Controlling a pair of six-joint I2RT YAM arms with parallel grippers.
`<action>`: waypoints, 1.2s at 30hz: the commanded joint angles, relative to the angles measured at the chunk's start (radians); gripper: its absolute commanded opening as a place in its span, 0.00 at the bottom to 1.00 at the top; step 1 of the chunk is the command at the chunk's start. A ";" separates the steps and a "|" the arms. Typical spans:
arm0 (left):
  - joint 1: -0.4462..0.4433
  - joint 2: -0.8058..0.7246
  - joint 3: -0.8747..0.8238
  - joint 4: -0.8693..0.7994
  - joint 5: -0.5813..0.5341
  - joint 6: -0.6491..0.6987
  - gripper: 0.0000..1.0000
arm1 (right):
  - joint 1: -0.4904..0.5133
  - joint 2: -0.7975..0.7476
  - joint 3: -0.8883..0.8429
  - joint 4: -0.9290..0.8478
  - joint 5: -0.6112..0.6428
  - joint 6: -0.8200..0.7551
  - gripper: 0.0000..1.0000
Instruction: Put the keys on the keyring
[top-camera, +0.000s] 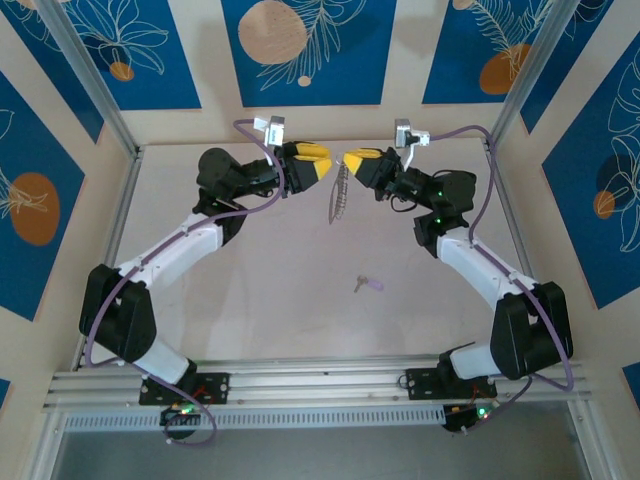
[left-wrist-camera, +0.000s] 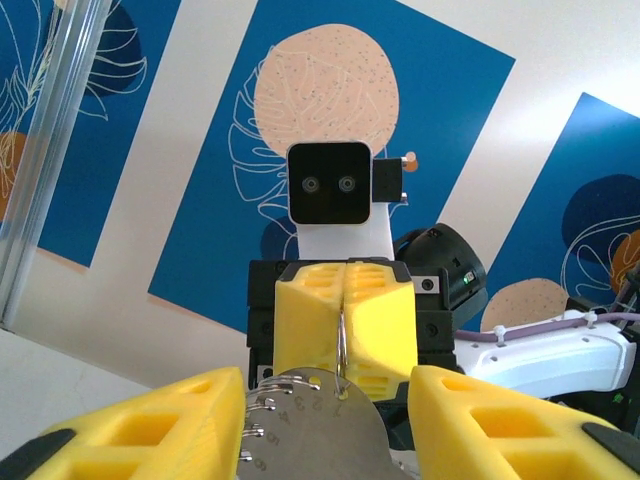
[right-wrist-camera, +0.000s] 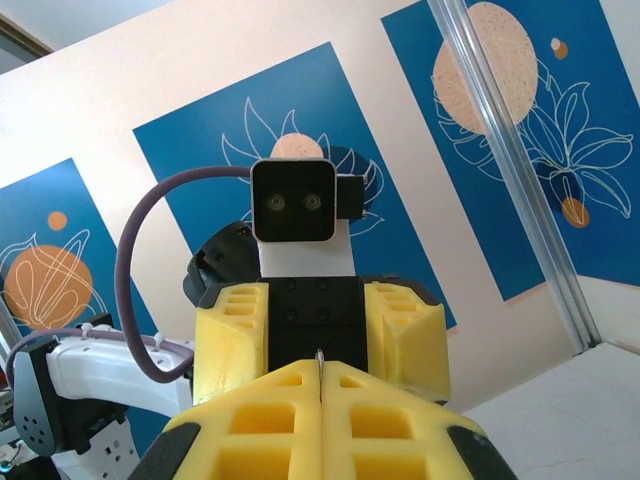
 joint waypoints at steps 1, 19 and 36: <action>-0.006 0.009 0.037 0.057 0.027 -0.007 0.43 | 0.012 0.008 0.033 0.053 0.033 0.012 0.00; -0.018 0.030 0.056 0.019 0.038 0.022 0.39 | 0.027 0.015 0.041 0.050 0.025 0.007 0.00; -0.032 0.037 0.083 -0.025 0.047 0.059 0.00 | 0.020 0.006 0.040 -0.001 0.005 -0.012 0.03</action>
